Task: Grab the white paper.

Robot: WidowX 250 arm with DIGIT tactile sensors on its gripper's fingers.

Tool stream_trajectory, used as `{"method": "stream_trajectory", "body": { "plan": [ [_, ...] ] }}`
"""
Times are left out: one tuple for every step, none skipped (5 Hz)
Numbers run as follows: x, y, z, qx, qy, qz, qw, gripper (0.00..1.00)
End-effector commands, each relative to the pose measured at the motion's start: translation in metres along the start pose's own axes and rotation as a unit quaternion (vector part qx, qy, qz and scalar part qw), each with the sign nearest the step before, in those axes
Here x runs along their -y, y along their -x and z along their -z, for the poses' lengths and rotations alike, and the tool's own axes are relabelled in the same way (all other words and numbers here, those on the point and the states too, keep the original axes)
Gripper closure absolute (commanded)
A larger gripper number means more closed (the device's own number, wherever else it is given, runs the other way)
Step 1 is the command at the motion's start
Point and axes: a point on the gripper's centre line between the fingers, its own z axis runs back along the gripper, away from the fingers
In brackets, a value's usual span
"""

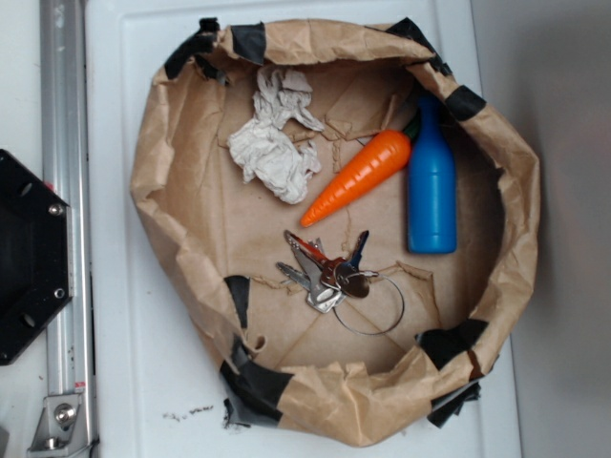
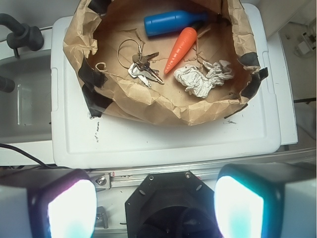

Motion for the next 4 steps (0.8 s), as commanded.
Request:
{"method": "stream_trajectory", "body": {
  "plan": [
    [-0.014,-0.080,0.050,0.037,-0.031,0.170,0.984,0.00],
    [-0.020,-0.107,0.092,0.006,-0.057,0.200,0.978,0.00],
    [-0.031,-0.116,0.138,-0.041,-0.085,0.214,0.972,0.00],
    [-0.055,-0.107,0.174,-0.084,-0.104,0.222,0.966,0.00]
  ]
}}
